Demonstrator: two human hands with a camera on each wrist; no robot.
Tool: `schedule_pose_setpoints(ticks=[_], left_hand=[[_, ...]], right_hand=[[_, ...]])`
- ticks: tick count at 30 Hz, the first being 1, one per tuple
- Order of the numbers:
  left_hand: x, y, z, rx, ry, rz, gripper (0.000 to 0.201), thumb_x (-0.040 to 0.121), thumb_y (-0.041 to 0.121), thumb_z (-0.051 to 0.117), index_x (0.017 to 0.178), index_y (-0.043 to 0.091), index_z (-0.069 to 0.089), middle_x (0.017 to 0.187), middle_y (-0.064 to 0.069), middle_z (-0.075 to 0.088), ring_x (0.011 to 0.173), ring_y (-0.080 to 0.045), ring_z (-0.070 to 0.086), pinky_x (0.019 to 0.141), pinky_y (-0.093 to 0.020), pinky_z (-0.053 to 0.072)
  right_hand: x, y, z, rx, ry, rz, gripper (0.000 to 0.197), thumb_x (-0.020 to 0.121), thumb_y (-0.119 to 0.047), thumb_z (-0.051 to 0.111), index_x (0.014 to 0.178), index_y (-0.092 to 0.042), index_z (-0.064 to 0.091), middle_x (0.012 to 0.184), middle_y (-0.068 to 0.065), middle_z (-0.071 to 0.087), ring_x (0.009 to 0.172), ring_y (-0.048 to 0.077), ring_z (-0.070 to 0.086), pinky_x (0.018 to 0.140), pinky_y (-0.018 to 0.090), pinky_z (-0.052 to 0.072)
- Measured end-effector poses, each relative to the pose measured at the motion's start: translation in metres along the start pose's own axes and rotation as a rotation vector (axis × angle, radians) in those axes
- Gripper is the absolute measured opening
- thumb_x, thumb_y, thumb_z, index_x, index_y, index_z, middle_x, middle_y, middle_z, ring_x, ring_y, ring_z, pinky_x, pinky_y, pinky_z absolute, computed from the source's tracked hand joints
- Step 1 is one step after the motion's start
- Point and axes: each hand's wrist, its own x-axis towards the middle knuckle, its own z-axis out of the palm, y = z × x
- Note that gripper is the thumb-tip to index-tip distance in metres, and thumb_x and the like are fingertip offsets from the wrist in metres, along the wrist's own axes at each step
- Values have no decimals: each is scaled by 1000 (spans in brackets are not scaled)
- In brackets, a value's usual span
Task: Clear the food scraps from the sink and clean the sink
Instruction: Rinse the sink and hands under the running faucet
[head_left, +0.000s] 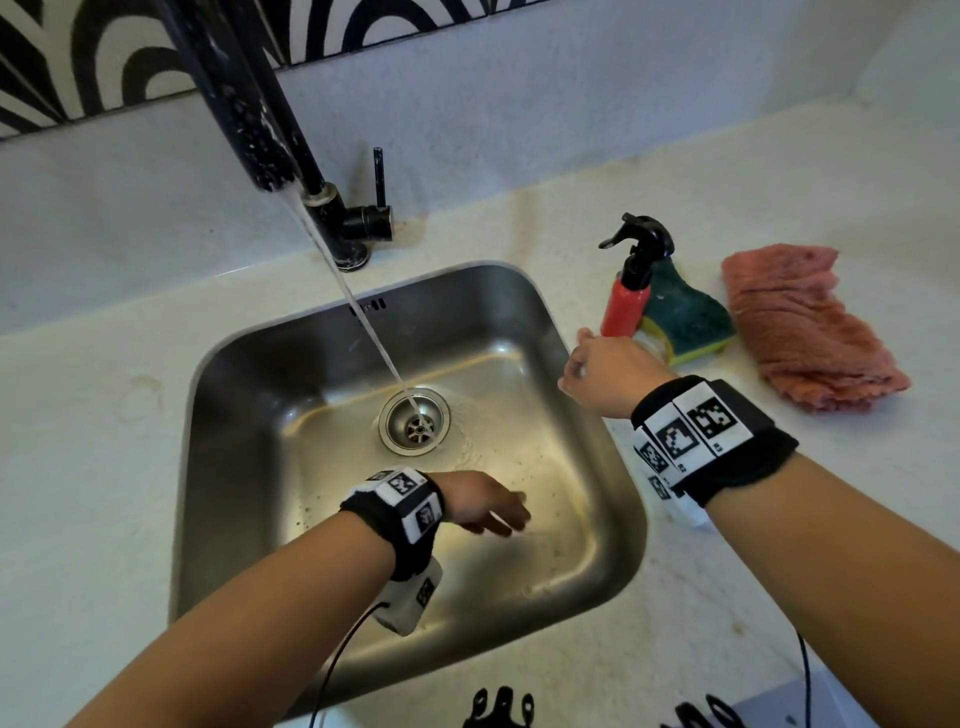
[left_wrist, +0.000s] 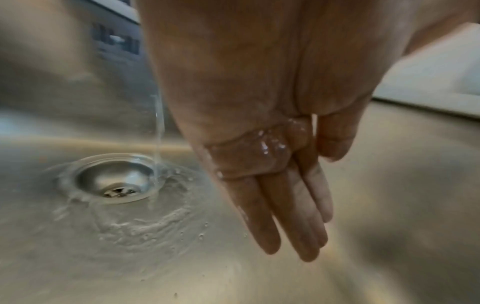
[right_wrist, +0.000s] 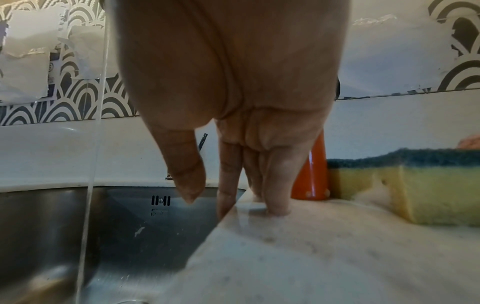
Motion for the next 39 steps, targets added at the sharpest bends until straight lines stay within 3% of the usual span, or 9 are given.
schedule_pose_setpoints(ticks=[3,6,9,14,17,23,39], left_hand=[[-12,-17,-25,-454,185,95,40,101,38,35,98,13,67,100,-3,71,87,-13,67,66,-21,46],[-24,-32,-49,-826,333,216,45,102,38,32,100,6,65,98,-9,72,85,-17,71,70,-26,53],[-31,-37,-64,-1082,337,338,43,102,34,33,105,2,63,97,-11,73,84,-18,73,70,-24,58],[-29,-31,-71,-1319,280,471,39,101,28,37,109,-3,61,98,-15,72,85,-22,73,66,-24,60],[-24,-26,-71,-1371,274,489,38,101,26,37,106,-3,61,100,-16,70,82,-23,73,61,-23,59],[-15,-19,-72,-1376,255,475,41,102,29,35,102,-3,61,89,-14,74,79,-22,73,64,-24,60],[-3,-23,-81,-1355,250,422,40,101,24,32,101,-2,62,88,-14,74,78,-21,73,66,-24,59]], right_hand=[[-1,-1,0,-31,0,1,34,93,-36,48,115,-13,59,120,3,56,110,26,58,96,32,37],[-1,-1,0,-58,8,-15,34,95,-35,46,115,-11,59,121,4,54,111,27,58,96,33,38],[-1,-1,0,-24,17,-20,32,93,-34,48,111,-9,59,117,5,56,107,27,59,88,30,39],[-1,-4,2,-65,37,-22,30,93,-33,48,110,-13,62,119,3,54,105,25,61,90,30,39],[-1,-4,3,-55,33,-21,27,93,-32,50,107,-13,64,117,3,52,102,26,61,80,28,37],[1,-3,4,-12,51,-5,21,91,-32,53,98,-14,61,101,0,51,99,25,61,77,26,34],[-6,-9,-3,21,83,46,27,90,-34,56,111,-18,61,122,-1,59,109,21,58,78,23,24]])
